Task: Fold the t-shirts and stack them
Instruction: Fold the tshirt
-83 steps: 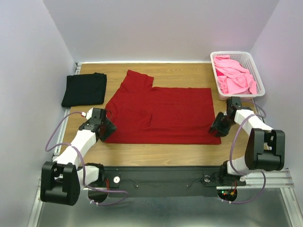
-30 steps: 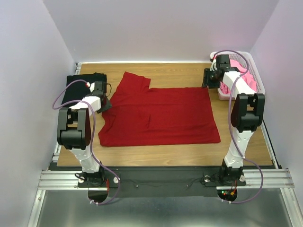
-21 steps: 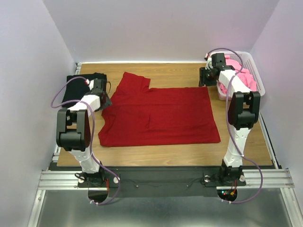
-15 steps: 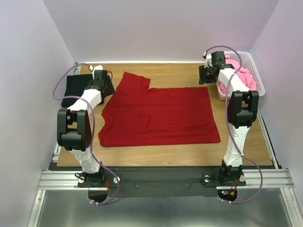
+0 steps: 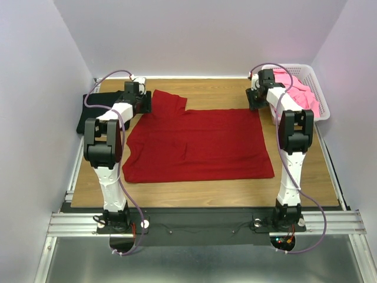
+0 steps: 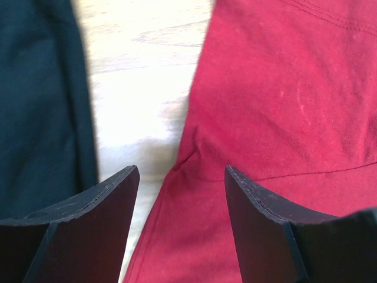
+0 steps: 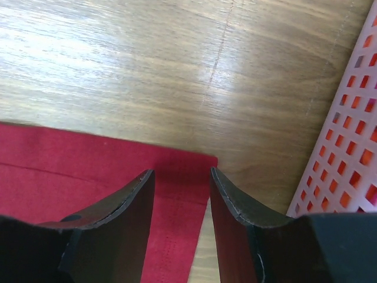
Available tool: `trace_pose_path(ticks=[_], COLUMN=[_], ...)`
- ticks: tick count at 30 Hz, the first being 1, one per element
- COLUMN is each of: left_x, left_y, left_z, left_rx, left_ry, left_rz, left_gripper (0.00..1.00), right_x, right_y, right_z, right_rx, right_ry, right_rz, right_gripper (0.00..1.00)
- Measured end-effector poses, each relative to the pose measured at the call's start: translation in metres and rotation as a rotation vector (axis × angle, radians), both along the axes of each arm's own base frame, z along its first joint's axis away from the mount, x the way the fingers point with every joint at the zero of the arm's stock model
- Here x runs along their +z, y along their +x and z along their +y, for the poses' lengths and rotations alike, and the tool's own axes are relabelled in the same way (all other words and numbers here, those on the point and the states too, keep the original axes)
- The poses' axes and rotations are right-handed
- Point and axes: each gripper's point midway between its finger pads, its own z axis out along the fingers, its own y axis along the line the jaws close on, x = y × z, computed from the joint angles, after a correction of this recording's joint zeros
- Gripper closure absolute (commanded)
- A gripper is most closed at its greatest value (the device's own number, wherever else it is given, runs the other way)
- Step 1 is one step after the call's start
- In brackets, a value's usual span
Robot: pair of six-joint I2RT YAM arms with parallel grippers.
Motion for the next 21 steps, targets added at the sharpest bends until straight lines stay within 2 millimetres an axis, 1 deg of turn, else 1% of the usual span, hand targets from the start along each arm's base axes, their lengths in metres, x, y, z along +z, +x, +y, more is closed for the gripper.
trace_pose_path(ticks=[2,4,10,17,18,20,21], left_x=[-0.002,0.001,0.015,0.017,0.017,0.017,0.017], left_y=[0.005,0.009,0.019,0.02,0.02,0.02,0.02], left_z=[-0.002,-0.003,-0.008,-0.01,-0.01,-0.011,-0.012], left_rx=[-0.025,-0.039,-0.073,-0.088,-0.09,-0.095,-0.098], left_ry=[0.006,0.01,0.01,0.012,0.013,0.016,0.018], left_rz=[-0.002,-0.014,-0.058,-0.064,-0.064,-0.065,-0.065], left_gripper=[0.29,0.29,0.29,0.29,0.29,0.29,0.29], right_x=[-0.003,-0.004,-0.011,-0.011,-0.011,-0.011,-0.012], right_y=[0.001,0.004,0.007,0.009,0.009,0.009,0.009], right_z=[-0.004,-0.007,-0.014,-0.018,-0.018,-0.017,-0.017], right_rx=[-0.01,-0.018,-0.036,-0.05,-0.049,-0.048,-0.045], right_ry=[-0.02,-0.035,-0.072,-0.094,-0.093,-0.091,-0.09], right_rz=[0.003,0.0,0.004,-0.004,-0.004,-0.004,-0.005], right_gripper=[0.52,0.52,0.52,0.53,0.59,0.67,0.74])
